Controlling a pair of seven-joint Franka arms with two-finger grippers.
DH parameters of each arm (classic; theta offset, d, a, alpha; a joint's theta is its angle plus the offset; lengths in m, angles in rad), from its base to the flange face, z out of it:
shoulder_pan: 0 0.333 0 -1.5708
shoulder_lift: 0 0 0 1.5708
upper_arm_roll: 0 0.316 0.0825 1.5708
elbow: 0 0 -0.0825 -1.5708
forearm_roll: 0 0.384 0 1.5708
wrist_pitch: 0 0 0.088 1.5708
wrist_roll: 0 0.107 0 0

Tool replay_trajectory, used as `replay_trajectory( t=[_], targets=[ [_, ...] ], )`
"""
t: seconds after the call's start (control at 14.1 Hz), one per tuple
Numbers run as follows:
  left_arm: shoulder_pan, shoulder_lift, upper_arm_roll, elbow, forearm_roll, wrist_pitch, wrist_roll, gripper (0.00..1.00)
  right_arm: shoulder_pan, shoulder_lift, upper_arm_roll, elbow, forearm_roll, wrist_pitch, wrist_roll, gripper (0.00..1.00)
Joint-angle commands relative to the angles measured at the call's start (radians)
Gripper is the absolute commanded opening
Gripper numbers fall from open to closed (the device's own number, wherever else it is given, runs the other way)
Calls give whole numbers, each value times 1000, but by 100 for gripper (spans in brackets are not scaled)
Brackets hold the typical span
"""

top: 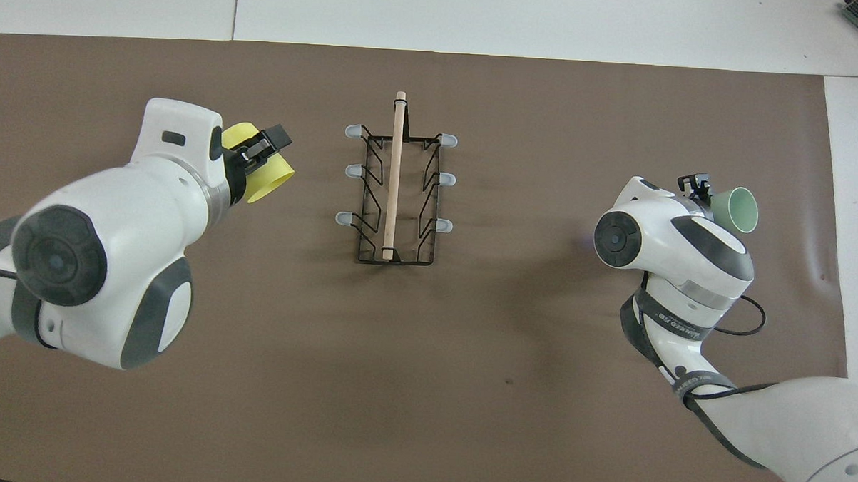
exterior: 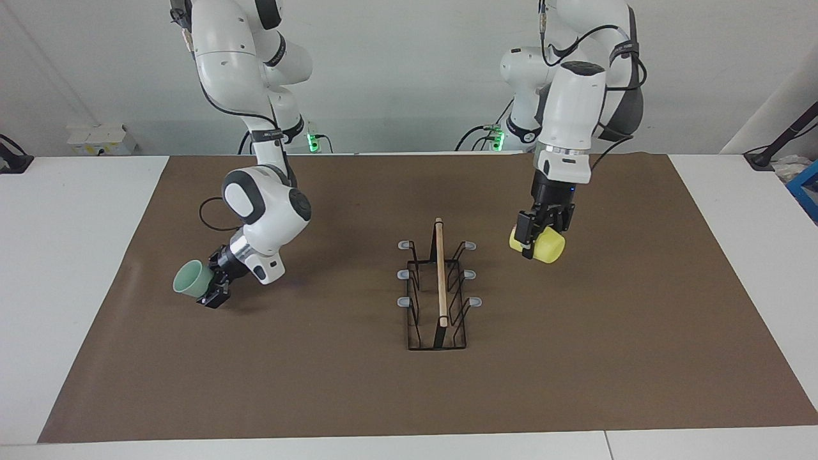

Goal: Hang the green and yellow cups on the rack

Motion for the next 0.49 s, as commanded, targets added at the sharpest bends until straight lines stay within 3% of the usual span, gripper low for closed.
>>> replay_trajectory(
  t=[0.0,0.14,0.42],
  targets=[
    [13,-53,-31,-112,78,146,-1,0,-2,-114,20,-5,252,-4,-43,0],
    [13,-39,-44,-132,152,210,-2,0,0,-160,38,4,422,-29,-41,0],
    [2,-8,-56,-144,157,289,-1,0,10,-228,40,15,639,-36,-31,0]
  ],
)
